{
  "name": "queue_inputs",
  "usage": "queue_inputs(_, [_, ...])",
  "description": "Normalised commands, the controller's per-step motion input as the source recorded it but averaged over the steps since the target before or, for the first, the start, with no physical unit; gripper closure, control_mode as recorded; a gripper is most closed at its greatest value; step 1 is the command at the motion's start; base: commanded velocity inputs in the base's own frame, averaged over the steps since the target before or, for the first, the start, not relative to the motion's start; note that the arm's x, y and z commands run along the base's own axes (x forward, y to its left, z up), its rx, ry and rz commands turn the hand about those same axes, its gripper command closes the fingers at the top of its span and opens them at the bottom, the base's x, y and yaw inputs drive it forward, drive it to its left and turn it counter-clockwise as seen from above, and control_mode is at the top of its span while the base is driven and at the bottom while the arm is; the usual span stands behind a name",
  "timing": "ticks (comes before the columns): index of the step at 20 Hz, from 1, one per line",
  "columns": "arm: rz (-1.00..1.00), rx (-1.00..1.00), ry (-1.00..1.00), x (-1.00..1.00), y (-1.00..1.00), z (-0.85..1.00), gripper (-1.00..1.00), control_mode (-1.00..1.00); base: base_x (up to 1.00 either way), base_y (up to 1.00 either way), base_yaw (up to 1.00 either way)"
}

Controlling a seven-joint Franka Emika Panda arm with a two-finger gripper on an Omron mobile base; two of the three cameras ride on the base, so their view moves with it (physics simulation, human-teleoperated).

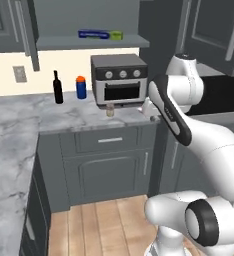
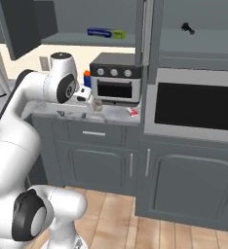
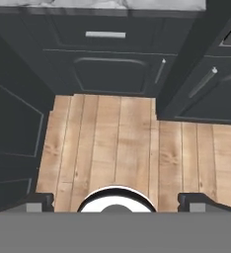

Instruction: Pick the bar and canned food from the counter and place them in the cabinets closest to them.

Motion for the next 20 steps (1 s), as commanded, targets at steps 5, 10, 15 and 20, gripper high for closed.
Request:
queue_inputs(5, [0.00, 0.00, 0.00, 0.00, 0.00, 0.00, -1.00, 1.00, 0.45, 0.30, 0.00])
queue_inputs(10, [0.00, 0.00, 0.00, 0.00, 0.00, 0.00, -1.00, 1.00, 0.50, 0.33, 0.00])
queue_inputs(15, [0.00, 0.00, 0.00, 0.00, 0.00, 0.00, -1.00, 1.00, 0.45, 0.39, 0.00])
queue_inputs(20, [0.00, 0.00, 0.00, 0.00, 0.00, 0.00, -1.00, 1.00, 0.53, 0.36, 0.00])
